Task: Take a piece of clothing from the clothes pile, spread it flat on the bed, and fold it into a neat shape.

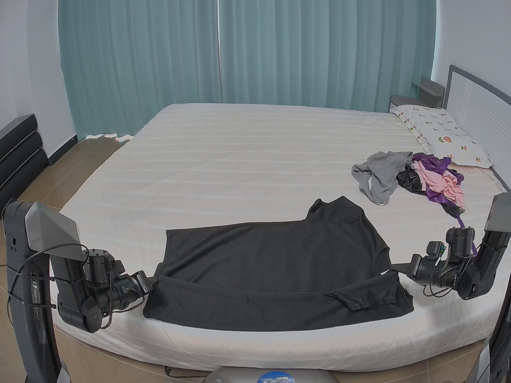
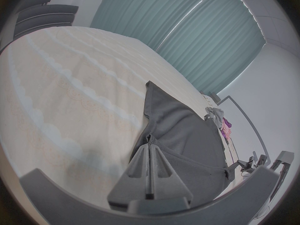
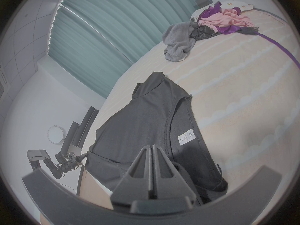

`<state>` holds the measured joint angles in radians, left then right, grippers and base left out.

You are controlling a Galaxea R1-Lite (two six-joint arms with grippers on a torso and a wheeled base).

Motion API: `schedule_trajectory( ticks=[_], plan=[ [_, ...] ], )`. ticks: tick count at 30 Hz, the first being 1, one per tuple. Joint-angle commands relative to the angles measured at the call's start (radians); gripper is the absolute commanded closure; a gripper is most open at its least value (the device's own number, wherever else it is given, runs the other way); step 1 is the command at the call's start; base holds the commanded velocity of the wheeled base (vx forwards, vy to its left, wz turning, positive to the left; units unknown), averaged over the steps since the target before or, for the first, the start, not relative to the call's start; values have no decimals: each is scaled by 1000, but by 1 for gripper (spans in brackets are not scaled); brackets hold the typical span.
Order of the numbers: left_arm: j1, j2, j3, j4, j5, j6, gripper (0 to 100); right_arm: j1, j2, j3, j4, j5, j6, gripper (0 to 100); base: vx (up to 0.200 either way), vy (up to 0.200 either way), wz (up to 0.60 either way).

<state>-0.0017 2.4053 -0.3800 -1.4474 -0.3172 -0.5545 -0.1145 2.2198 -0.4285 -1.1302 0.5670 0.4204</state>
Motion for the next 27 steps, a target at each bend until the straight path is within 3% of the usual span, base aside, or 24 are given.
schedule_trajectory(
  ticks=[1, 10, 21, 22, 24, 25, 27],
  plan=[
    [-1, 32, -19, -1, 3, -2, 100, 2, 47, -26, 0, 1, 0, 100, 0, 0, 0],
    [2, 34, -25, -1, 4, -15, 100, -2, 70, -72, -5, -6, 60, 100, 0, 0, 0],
    [3, 35, -25, -1, 6, -24, 100, 2, 123, -99, -5, -19, 60, 100, 0, 0, 0],
    [3, 35, -25, -1, 7, -24, 0, 2, 126, -101, -5, -19, 60, 100, 0, 0, 0],
    [2, 35, -25, -1, 7, -24, 0, 2, 126, -101, -5, -19, 60, 100, 0, 0, 0],
    [2, 35, -25, -1, 7, -24, 0, 4, 126, -99, -5, -19, 60, 0, 0, 0, 0],
    [2, 35, -22, -1, 7, -24, 0, 4, 124, -99, -6, -18, 60, 0, 0, 0, 0]
  ],
)
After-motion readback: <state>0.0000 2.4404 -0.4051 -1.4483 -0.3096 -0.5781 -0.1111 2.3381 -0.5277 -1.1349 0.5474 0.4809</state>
